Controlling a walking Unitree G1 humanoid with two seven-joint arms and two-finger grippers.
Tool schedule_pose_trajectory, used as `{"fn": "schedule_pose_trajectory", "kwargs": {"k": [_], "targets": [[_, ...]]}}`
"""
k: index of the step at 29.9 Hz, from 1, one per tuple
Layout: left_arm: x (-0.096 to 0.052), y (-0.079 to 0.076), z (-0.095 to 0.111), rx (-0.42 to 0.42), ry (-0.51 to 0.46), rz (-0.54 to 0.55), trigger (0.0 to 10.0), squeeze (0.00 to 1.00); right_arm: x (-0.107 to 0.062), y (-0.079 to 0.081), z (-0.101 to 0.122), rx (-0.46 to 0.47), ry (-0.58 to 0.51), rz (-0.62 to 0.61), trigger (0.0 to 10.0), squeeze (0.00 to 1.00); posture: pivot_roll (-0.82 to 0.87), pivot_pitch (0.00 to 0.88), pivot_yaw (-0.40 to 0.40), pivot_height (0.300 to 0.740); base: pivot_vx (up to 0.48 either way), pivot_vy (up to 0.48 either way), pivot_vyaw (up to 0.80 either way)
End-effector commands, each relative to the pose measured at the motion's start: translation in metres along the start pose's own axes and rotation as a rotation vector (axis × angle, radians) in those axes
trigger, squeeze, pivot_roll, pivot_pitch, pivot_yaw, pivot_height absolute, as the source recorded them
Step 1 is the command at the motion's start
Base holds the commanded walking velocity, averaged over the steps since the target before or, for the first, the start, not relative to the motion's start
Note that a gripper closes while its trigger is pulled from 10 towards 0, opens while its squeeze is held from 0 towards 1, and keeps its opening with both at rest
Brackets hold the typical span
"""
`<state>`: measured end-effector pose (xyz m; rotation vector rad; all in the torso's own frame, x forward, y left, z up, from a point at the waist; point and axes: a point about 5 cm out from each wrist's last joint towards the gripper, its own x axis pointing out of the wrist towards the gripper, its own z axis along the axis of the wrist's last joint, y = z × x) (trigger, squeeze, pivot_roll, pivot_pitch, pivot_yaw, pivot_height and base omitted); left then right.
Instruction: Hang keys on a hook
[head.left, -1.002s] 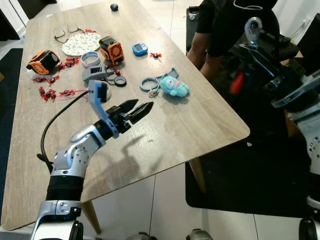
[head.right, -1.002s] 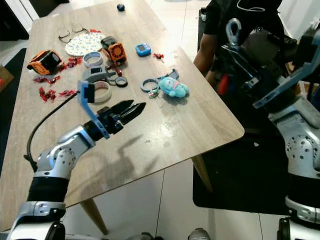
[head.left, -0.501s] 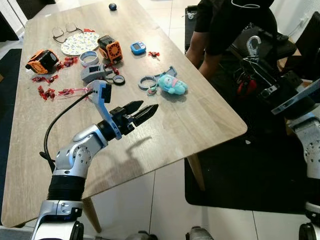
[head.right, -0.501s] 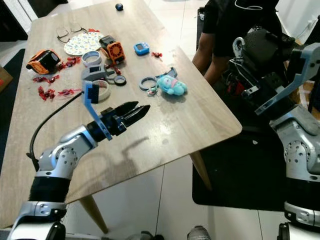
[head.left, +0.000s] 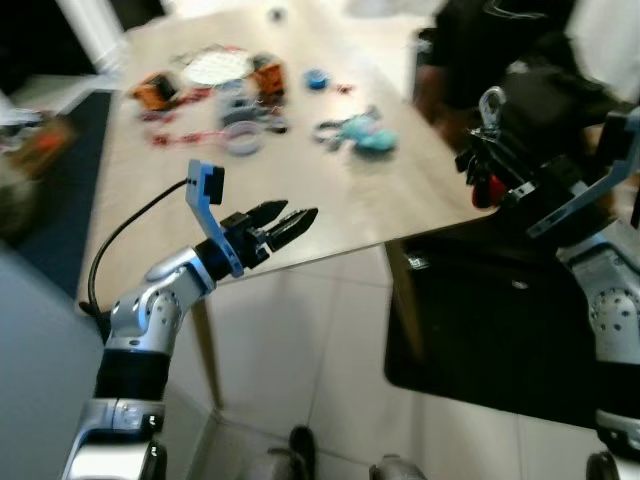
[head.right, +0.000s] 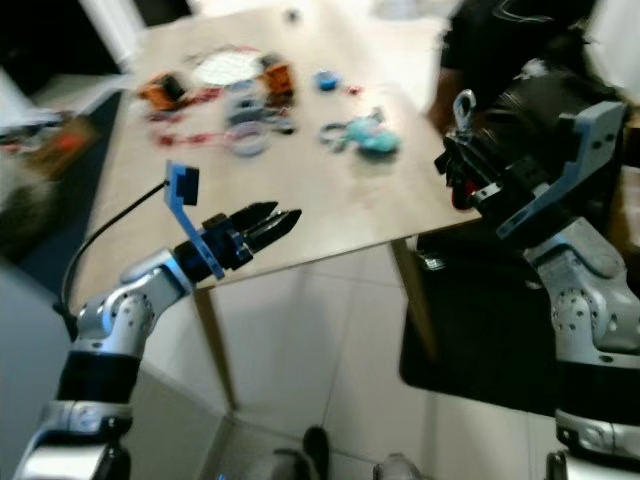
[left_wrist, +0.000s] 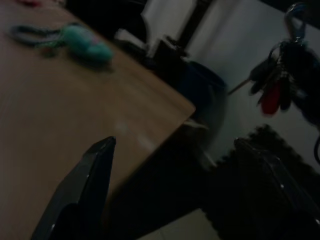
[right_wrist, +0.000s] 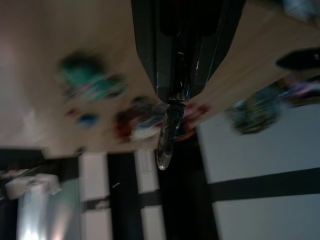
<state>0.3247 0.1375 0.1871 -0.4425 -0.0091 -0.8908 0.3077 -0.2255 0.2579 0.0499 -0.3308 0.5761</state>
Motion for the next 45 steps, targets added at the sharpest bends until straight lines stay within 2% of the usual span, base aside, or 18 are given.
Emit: {"fn": "schedule_pose_trajectory", "kwargs": {"k": [1, 14, 21, 22, 24, 25, 28, 30, 31, 32, 34, 36, 37, 38, 39, 40, 42, 45], "targets": [[-0.001, 0.002, 0.001, 0.023, 0.019, 0.005, 10.0, 0.00, -0.001, 0.000, 0.004, -0.022, -0.018, 0.004, 10.0, 0.00, -0.18, 0.134, 0.110, 0.740, 0.000, 0.000, 0.00], [-0.007, 0.005, 0.001, 0.059, -0.009, -0.002, 10.0, 0.00, -0.005, 0.001, -0.010, -0.046, 0.041, -0.007, 10.0, 0.00, -0.18, 0.142, 0.121, 0.740, 0.000, 0.000, 0.00], [-0.017, 0.018, -0.013, 0.112, 0.063, 0.058, 10.0, 0.00, -0.023, -0.010, -0.057, -0.078, 0.246, -0.093, 10.0, 0.00, -0.17, 0.143, 0.125, 0.740, 0.000, 0.000, 0.00], [-0.017, 0.018, -0.013, 0.112, 0.063, 0.058, 10.0, 0.00, -0.023, -0.010, -0.057, -0.078, 0.246, -0.093, 10.0, 0.00, -0.17, 0.143, 0.125, 0.740, 0.000, 0.000, 0.00], [-0.026, 0.028, -0.024, 0.140, 0.123, 0.095, 10.0, 0.00, -0.037, -0.015, -0.080, -0.084, 0.338, -0.149, 10.0, 0.00, -0.18, 0.142, 0.127, 0.740, 0.000, 0.000, 0.00], [-0.026, 0.028, -0.024, 0.140, 0.123, 0.095, 10.0, 0.00, -0.037, -0.015, -0.080, -0.084, 0.338, -0.149, 10.0, 0.00, -0.18, 0.142, 0.127, 0.740, 0.000, 0.000, 0.00], [-0.046, 0.044, -0.047, 0.174, 0.246, 0.177, 10.0, 0.00, -0.066, -0.026, -0.119, -0.058, 0.480, -0.283, 10.0, 0.00, -0.17, 0.141, 0.126, 0.740, 0.000, 0.000, 0.00], [-0.055, 0.050, -0.054, 0.164, 0.270, 0.215, 10.0, 0.00, -0.081, -0.028, -0.134, -0.036, 0.531, -0.342, 10.0, 0.00, -0.17, 0.142, 0.128, 0.740, 0.000, 0.000, 0.00], [-0.055, 0.050, -0.054, 0.164, 0.270, 0.215, 10.0, 0.00, -0.081, -0.028, -0.134, -0.036, 0.531, -0.342, 10.0, 0.00, -0.17, 0.142, 0.128, 0.740, 0.000, 0.000, 0.00], [-0.066, 0.057, -0.061, 0.153, 0.287, 0.256, 10.0, 0.00, -0.099, -0.029, -0.151, -0.009, 0.588, -0.412, 10.0, 0.00, -0.17, 0.142, 0.128, 0.740, 0.000, 0.000, 0.00], [-0.071, 0.060, -0.065, 0.154, 0.303, 0.276, 10.0, 0.00, -0.107, -0.029, -0.159, 0.006, 0.615, -0.443, 10.0, 0.00, -0.17, 0.142, 0.128, 0.740, 0.000, 0.000, 0.00], [-0.084, 0.065, -0.077, 0.182, 0.380, 0.302, 10.0, 0.00, -0.127, -0.028, -0.174, 0.026, 0.683, -0.506, 10.0, 0.00, -0.17, 0.140, 0.125, 0.740, 0.000, 0.000, 0.00], [-0.084, 0.065, -0.077, 0.182, 0.380, 0.302, 10.0, 0.00, -0.127, -0.028, -0.174, 0.026, 0.683, -0.506, 10.0, 0.00, -0.17, 0.140, 0.125, 0.740, 0.000, 0.000, 0.00], [-0.093, 0.067, -0.086, 0.206, 0.444, 0.314, 10.0, 0.00, -0.139, -0.025, -0.184, 0.040, 0.729, -0.545, 10.0, 0.00, -0.17, 0.140, 0.125, 0.740, 0.000, 0.000, 0.00], [-0.112, 0.071, -0.104, 0.235, 0.568, 0.341, 10.0, 0.00, -0.166, -0.018, -0.203, 0.060, 0.833, -0.635, 10.0, 0.00, -0.17, 0.140, 0.125, 0.740, 0.000, 0.000, 0.00], [-0.112, 0.071, -0.104, 0.235, 0.568, 0.341, 10.0, 0.00, -0.166, -0.018, -0.203, 0.060, 0.833, -0.635, 10.0, 0.00, -0.17, 0.140, 0.125, 0.740, 0.000, 0.000, 0.00], [-0.131, 0.073, -0.124, 0.261, 0.703, 0.378, 10.0, 0.00, -0.193, -0.007, -0.219, 0.089, 0.935, -0.721, 10.0, 0.00, -0.17, 0.135, 0.123, 0.740, 0.000, 0.000, 0.00], [-0.144, 0.071, -0.138, 0.258, 0.782, 0.398, 10.0, 0.00, -0.211, 0.004, -0.229, 0.100, 1.008, -0.770, 10.0, 0.00, -0.17, 0.132, 0.121, 0.740, 0.000, 0.000, 0.00]]}}
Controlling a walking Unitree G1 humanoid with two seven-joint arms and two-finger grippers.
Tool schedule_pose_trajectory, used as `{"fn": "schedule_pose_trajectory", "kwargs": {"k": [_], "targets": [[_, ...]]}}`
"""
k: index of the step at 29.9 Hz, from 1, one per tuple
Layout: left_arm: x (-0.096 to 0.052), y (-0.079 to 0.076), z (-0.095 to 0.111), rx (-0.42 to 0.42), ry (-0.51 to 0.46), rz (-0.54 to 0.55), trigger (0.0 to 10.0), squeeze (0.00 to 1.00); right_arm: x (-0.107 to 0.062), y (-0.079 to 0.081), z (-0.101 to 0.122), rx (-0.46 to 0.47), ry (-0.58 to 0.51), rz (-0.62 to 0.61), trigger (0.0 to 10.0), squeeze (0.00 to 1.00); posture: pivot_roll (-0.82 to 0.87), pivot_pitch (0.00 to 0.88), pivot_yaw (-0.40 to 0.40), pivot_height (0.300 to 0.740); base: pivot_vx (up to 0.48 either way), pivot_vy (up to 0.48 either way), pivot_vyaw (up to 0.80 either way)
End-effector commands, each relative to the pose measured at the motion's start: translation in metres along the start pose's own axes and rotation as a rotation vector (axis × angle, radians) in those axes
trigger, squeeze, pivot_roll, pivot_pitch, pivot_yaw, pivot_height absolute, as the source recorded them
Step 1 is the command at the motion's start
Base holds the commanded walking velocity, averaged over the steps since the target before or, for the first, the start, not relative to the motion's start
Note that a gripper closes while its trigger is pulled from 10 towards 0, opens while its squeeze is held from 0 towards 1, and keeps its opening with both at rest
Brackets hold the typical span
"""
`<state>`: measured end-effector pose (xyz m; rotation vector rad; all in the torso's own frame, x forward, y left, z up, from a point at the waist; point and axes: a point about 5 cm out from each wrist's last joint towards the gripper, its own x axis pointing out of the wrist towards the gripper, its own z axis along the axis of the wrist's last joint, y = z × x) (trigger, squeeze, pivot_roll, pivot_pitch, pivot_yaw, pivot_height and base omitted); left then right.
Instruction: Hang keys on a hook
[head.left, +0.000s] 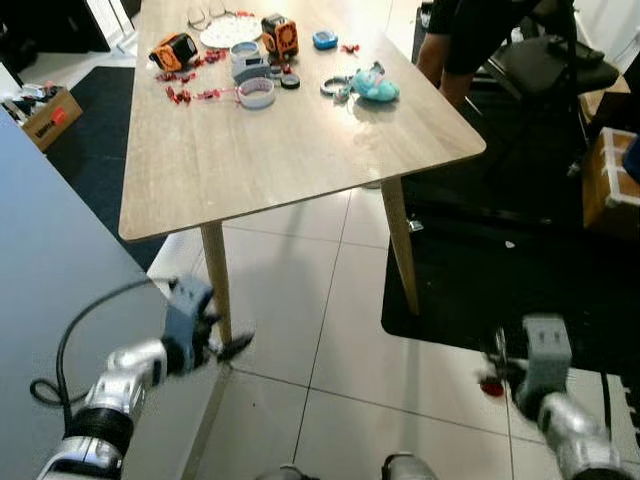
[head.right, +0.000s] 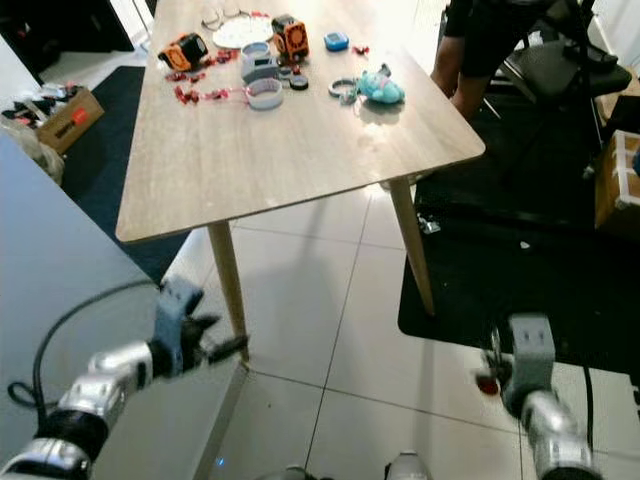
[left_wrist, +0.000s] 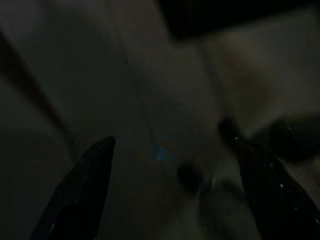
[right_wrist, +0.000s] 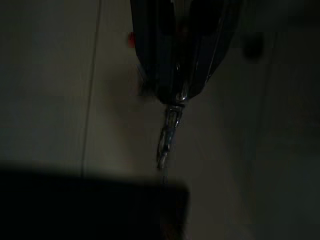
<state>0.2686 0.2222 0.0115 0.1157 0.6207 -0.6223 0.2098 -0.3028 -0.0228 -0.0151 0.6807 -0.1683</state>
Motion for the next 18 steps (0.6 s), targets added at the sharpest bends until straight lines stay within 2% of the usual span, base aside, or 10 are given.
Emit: {"fn": "schedule_pose_trajectory", "kwargs": {"k": [1, 5, 8, 10, 11, 13, 14, 15, 16, 18], "targets": [[-0.006, 0.005, -0.009, 0.029, 0.045, 0.022, 10.0, 0.00, 0.000, 0.001, -0.005, 0.001, 0.006, -0.023, 10.0, 0.00, -0.17, 0.132, 0.121, 0.740, 0.000, 0.000, 0.00], [-0.008, 0.000, -0.029, -0.094, 0.052, 0.037, 10.0, 0.00, -0.007, 0.003, -0.035, 0.063, 0.099, -0.079, 10.0, 0.00, -0.16, 0.125, 0.126, 0.740, 0.000, 0.000, 0.00], [-0.013, -0.002, -0.050, -0.337, -0.015, 0.085, 10.0, 0.00, -0.019, 0.011, -0.075, 0.126, 0.229, -0.140, 10.0, 0.00, -0.16, 0.113, 0.126, 0.740, 0.000, 0.000, 0.00], [-0.017, 0.001, -0.056, -0.482, -0.079, 0.120, 10.0, 0.00, -0.024, 0.013, -0.087, 0.137, 0.273, -0.154, 10.0, 0.00, -0.16, 0.104, 0.123, 0.740, 0.000, 0.000, 0.00], [-0.017, 0.001, -0.056, -0.482, -0.079, 0.120, 10.0, 0.00, -0.024, 0.013, -0.087, 0.137, 0.273, -0.154, 10.0, 0.00, -0.16, 0.104, 0.123, 0.740, 0.000, 0.000, 0.00], [-0.025, 0.009, -0.058, -0.676, -0.186, 0.177, 10.0, 0.00, -0.027, 0.014, -0.095, 0.130, 0.304, -0.157, 10.0, 0.00, -0.16, 0.098, 0.124, 0.740, 0.000, 0.000, 0.00], [-0.025, 0.009, -0.058, -0.676, -0.186, 0.177, 10.0, 0.00, -0.027, 0.014, -0.095, 0.130, 0.304, -0.157, 10.0, 0.00, -0.16, 0.098, 0.124, 0.740, 0.000, 0.000, 0.00], [-0.029, 0.010, -0.064, -0.751, -0.212, 0.204, 10.0, 0.00, -0.029, 0.015, -0.098, 0.131, 0.315, -0.157, 10.0, 0.00, -0.16, 0.092, 0.123, 0.740, 0.000, 0.000, 0.00], [-0.033, 0.010, -0.071, -0.790, -0.208, 0.231, 10.0, 0.00, -0.030, 0.015, -0.100, 0.129, 0.322, -0.154, 10.0, 0.00, -0.16, 0.092, 0.123, 0.740, 0.000, 0.000, 0.00], [-0.037, -0.006, -0.100, -0.741, -0.028, 0.243, 10.0, 0.00, -0.031, 0.017, -0.104, 0.119, 0.341, -0.145, 10.0, 0.00, -0.16, 0.094, 0.129, 0.740, 0.000, 0.000, 0.00]]}}
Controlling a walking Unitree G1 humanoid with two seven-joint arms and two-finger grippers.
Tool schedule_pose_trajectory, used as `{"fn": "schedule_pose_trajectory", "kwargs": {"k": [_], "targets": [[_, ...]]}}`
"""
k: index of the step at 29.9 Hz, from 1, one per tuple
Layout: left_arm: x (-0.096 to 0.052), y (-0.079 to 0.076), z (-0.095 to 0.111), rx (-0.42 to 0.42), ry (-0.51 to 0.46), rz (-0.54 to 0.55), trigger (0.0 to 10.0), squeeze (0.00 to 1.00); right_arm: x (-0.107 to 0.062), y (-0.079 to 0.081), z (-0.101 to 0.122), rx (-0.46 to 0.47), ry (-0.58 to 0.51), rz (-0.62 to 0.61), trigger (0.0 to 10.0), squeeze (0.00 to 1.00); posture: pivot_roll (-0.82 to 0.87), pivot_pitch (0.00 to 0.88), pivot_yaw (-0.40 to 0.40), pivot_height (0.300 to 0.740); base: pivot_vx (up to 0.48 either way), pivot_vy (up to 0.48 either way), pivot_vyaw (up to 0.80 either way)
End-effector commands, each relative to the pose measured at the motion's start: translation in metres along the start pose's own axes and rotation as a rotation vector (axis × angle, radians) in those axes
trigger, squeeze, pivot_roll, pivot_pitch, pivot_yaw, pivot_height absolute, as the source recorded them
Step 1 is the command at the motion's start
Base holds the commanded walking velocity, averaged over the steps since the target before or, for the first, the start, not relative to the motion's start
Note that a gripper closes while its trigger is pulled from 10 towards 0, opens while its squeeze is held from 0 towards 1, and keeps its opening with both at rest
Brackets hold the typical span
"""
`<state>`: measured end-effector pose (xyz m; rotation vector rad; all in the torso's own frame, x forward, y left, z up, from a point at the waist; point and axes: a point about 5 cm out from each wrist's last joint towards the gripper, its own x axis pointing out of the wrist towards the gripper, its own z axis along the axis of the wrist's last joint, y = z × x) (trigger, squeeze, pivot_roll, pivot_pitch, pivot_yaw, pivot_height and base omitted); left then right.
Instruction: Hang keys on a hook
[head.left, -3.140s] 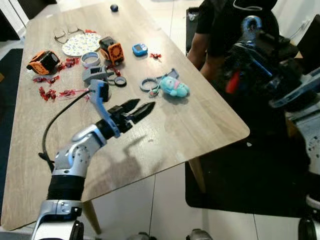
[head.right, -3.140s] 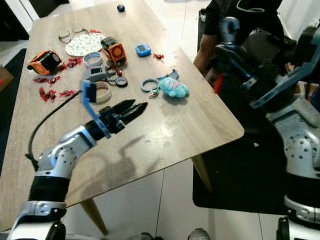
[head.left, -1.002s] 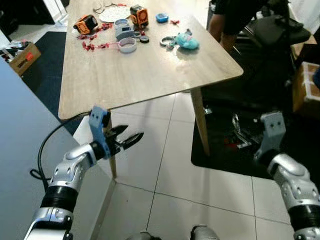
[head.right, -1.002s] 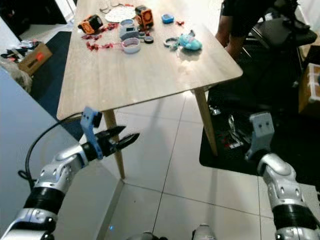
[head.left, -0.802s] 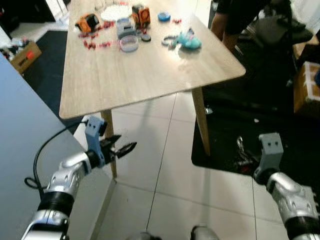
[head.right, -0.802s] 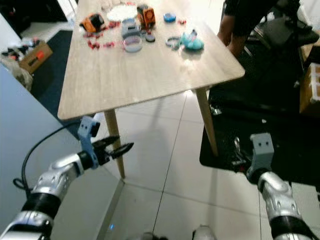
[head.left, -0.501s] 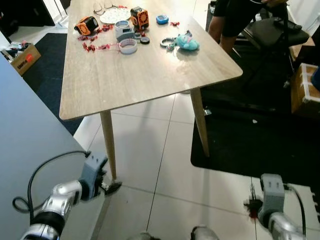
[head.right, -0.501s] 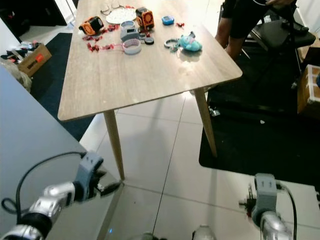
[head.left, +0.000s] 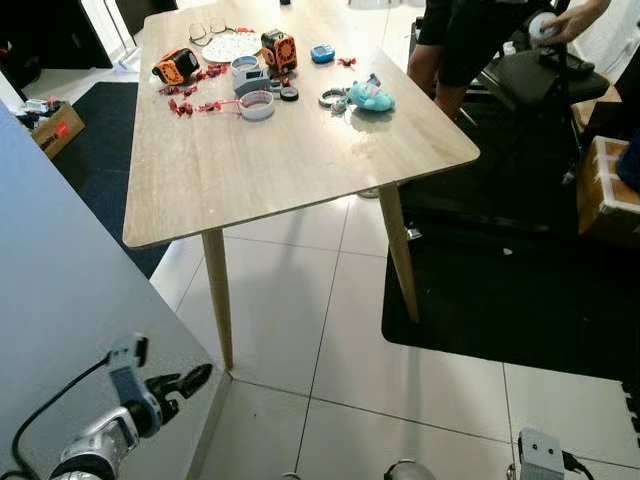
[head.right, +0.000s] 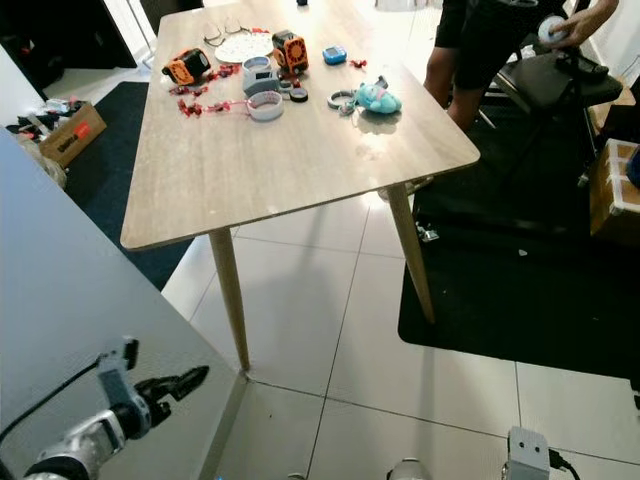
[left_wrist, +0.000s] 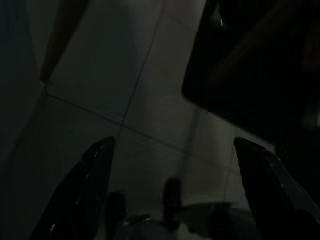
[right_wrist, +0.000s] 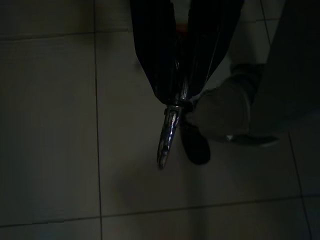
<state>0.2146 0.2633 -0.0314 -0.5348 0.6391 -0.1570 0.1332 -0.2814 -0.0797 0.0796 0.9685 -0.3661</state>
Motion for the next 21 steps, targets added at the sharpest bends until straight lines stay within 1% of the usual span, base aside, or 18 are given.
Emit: {"fn": "schedule_pose_trajectory", "kwargs": {"k": [1, 2, 3, 5, 6, 8, 9, 10, 11, 12, 13, 14, 15, 16, 17, 18, 19, 21], "targets": [[-0.015, 0.012, -0.039, 0.061, 0.193, 0.076, 10.0, 0.00, -0.002, 0.001, -0.014, -0.018, 0.048, 0.007, 10.0, 0.00, -0.16, 0.094, 0.129, 0.740, 0.000, 0.000, 0.00], [-0.015, 0.012, -0.039, 0.061, 0.193, 0.076, 10.0, 0.00, -0.002, 0.001, -0.014, -0.018, 0.048, 0.007, 10.0, 0.00, -0.16, 0.094, 0.129, 0.740, 0.000, 0.000, 0.00], [-0.020, 0.012, -0.058, 0.110, 0.296, 0.095, 10.0, 0.00, -0.003, 0.002, -0.016, -0.035, 0.059, 0.012, 10.0, 0.00, -0.16, 0.097, 0.131, 0.740, 0.000, 0.000, 0.00], [-0.030, 0.011, -0.094, 0.261, 0.498, 0.105, 10.0, 0.00, -0.003, 0.004, -0.021, -0.047, 0.081, 0.026, 10.0, 0.00, -0.16, 0.097, 0.131, 0.740, 0.000, 0.000, 0.00], [-0.036, 0.008, -0.114, 0.392, 0.635, 0.085, 10.0, 0.00, -0.004, 0.006, -0.024, -0.065, 0.097, 0.027, 10.0, 0.00, -0.15, 0.101, 0.138, 0.740, 0.000, 0.000, 0.00], [-0.045, 0.005, -0.137, 0.562, 0.803, 0.045, 10.0, 0.00, -0.004, 0.009, -0.029, -0.088, 0.117, 0.033, 10.0, 0.00, -0.14, 0.101, 0.142, 0.740, 0.000, 0.000, 0.00], [-0.048, 0.005, -0.144, 0.604, 0.849, 0.037, 10.0, 0.00, -0.004, 0.011, -0.030, -0.095, 0.124, 0.038, 10.0, 0.00, -0.14, 0.101, 0.142, 0.740, 0.000, 0.000, 0.00], [-0.048, 0.005, -0.144, 0.604, 0.849, 0.037, 10.0, 0.00, -0.004, 0.011, -0.030, -0.095, 0.124, 0.038, 10.0, 0.00, -0.14, 0.101, 0.142, 0.740, 0.000, 0.000, 0.00], [-0.048, 0.003, -0.148, 0.659, 0.886, 0.023, 10.0, 0.00, -0.005, 0.013, -0.033, -0.108, 0.136, 0.045, 10.0, 0.00, -0.14, 0.101, 0.142, 0.740, 0.000, 0.000, 0.00], [-0.048, 0.003, -0.148, 0.659, 0.886, 0.023, 10.0, 0.00, -0.005, 0.013, -0.033, -0.108, 0.136, 0.045, 10.0, 0.00, -0.14, 0.101, 0.142, 0.740, 0.000, 0.000, 0.00], [-0.047, -0.001, -0.152, 0.706, 0.921, 0.011, 10.0, 0.00, -0.005, 0.016, -0.036, -0.123, 0.150, 0.055, 10.0, 0.00, -0.13, 0.102, 0.147, 0.740, 0.000, 0.000, 0.00], [-0.047, -0.001, -0.152, 0.706, 0.921, 0.011, 10.0, 0.00, -0.005, 0.016, -0.036, -0.123, 0.150, 0.055, 10.0, 0.00, -0.13, 0.102, 0.147, 0.740, 0.000, 0.000, 0.00], [-0.044, -0.004, -0.154, 0.744, 0.939, -0.002, 10.0, 0.00, -0.005, 0.019, -0.038, -0.135, 0.161, 0.061, 10.0, 0.00, -0.12, 0.100, 0.150, 0.740, 0.000, 0.000, 0.00], [-0.044, -0.004, -0.154, 0.744, 0.939, -0.002, 10.0, 0.00, -0.005, 0.019, -0.038, -0.135, 0.161, 0.061, 10.0, 0.00, -0.12, 0.100, 0.150, 0.740, 0.000, 0.000, 0.00], [-0.040, -0.008, -0.154, 0.801, 0.955, -0.017, 10.0, 0.00, -0.005, 0.021, -0.039, -0.155, 0.174, 0.066, 10.0, 0.00, -0.11, 0.093, 0.154, 0.740, 0.000, 0.000, 0.00], [-0.040, -0.008, -0.154, 0.801, 0.955, -0.017, 10.0, 0.00, -0.005, 0.021, -0.039, -0.155, 0.174, 0.066, 10.0, 0.00, -0.11, 0.093, 0.154, 0.740, 0.000, 0.000, 0.00], [-0.031, -0.016, -0.154, 0.851, 0.951, -0.039, 10.0, 0.00, -0.005, 0.024, -0.040, -0.165, 0.188, 0.071, 10.0, 0.00, -0.11, 0.084, 0.156, 0.740, 0.000, 0.000, 0.00], [-0.028, -0.019, -0.153, 0.855, 0.936, -0.040, 10.0, 0.00, -0.005, 0.025, -0.040, -0.172, 0.192, 0.076, 10.0, 0.00, -0.11, 0.081, 0.157, 0.740, 0.000, 0.000, 0.00]]}}
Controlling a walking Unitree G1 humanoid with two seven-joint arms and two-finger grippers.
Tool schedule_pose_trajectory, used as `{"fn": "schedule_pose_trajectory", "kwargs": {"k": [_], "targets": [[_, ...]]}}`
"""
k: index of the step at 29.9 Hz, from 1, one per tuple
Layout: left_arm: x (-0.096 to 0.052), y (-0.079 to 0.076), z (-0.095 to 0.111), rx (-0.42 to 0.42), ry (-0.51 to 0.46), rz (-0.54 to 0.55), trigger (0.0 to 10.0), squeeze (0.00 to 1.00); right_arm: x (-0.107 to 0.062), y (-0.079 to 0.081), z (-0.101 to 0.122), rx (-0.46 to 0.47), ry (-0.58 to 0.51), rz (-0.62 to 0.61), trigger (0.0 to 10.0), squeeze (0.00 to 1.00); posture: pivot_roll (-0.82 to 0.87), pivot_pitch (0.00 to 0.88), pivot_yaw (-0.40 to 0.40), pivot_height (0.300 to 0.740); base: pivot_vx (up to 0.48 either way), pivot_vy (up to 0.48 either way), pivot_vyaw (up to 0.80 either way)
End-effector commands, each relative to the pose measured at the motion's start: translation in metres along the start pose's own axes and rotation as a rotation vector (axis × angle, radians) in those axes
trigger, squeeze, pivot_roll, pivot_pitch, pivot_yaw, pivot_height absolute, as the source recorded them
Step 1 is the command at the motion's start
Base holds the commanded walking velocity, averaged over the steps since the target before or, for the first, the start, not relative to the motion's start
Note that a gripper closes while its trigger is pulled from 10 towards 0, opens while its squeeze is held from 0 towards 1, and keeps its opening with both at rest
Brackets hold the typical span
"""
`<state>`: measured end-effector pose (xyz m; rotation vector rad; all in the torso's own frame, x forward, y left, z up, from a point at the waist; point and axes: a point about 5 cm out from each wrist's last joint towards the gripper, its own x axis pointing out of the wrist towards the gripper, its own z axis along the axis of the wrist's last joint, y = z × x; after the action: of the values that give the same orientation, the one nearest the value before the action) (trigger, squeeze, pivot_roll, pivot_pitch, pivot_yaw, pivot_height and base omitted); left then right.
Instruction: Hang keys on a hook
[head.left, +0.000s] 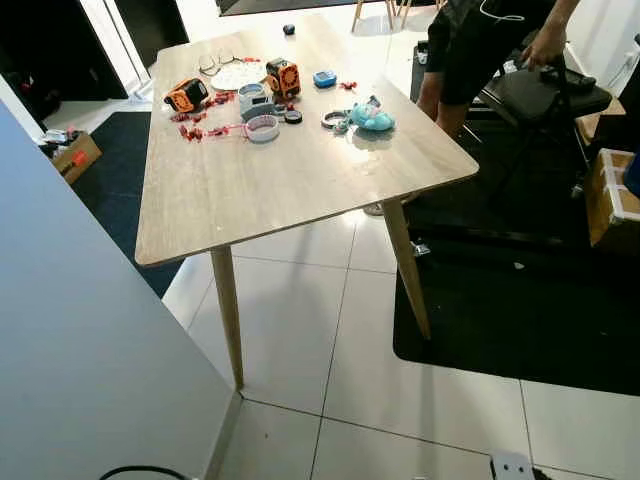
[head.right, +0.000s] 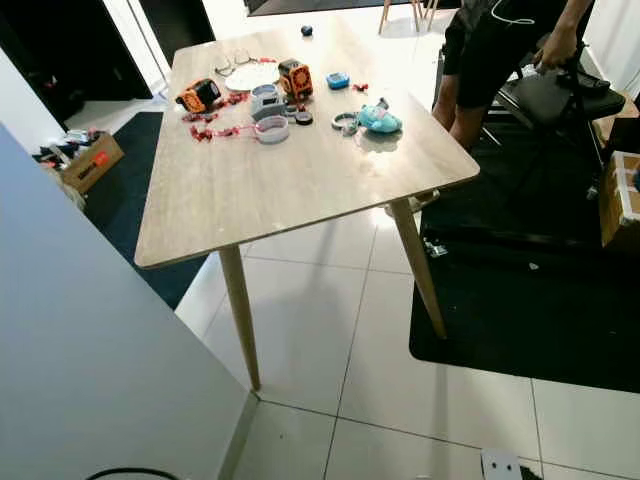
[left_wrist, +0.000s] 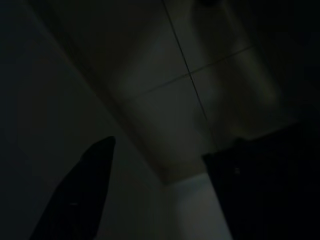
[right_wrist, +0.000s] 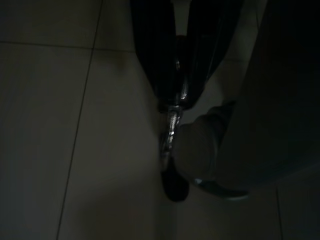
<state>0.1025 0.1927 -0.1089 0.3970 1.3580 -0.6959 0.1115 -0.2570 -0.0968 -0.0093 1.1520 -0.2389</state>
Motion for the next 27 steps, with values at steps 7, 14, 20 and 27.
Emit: {"fn": "schedule_pose_trajectory", "kwargs": {"k": [7, 14, 20, 27], "targets": [[0.002, 0.002, 0.014, -0.016, -0.072, 0.088, 10.0, 0.00, 0.001, 0.007, 0.000, -0.032, 0.017, 0.034, 10.0, 0.00, -0.10, 0.070, 0.158, 0.740, 0.000, 0.000, 0.34], [0.001, 0.006, 0.020, -0.029, -0.113, 0.161, 10.0, 0.00, 0.002, 0.006, 0.005, -0.006, 0.011, 0.016, 10.0, 0.00, -0.12, 0.050, 0.158, 0.740, 0.000, 0.000, 0.11], [0.002, 0.003, 0.021, -0.034, -0.111, 0.171, 10.0, 0.00, 0.002, 0.006, 0.008, 0.050, -0.002, 0.010, 10.0, 0.00, -0.11, 0.049, 0.205, 0.740, 0.000, 0.000, 0.00], [0.003, 0.003, 0.026, 0.054, -0.093, 0.154, 10.0, 0.00, 0.002, 0.009, 0.003, 0.130, -0.008, -0.004, 10.0, 0.00, -0.09, 0.061, 0.289, 0.740, 0.000, 0.000, 0.00]]}}
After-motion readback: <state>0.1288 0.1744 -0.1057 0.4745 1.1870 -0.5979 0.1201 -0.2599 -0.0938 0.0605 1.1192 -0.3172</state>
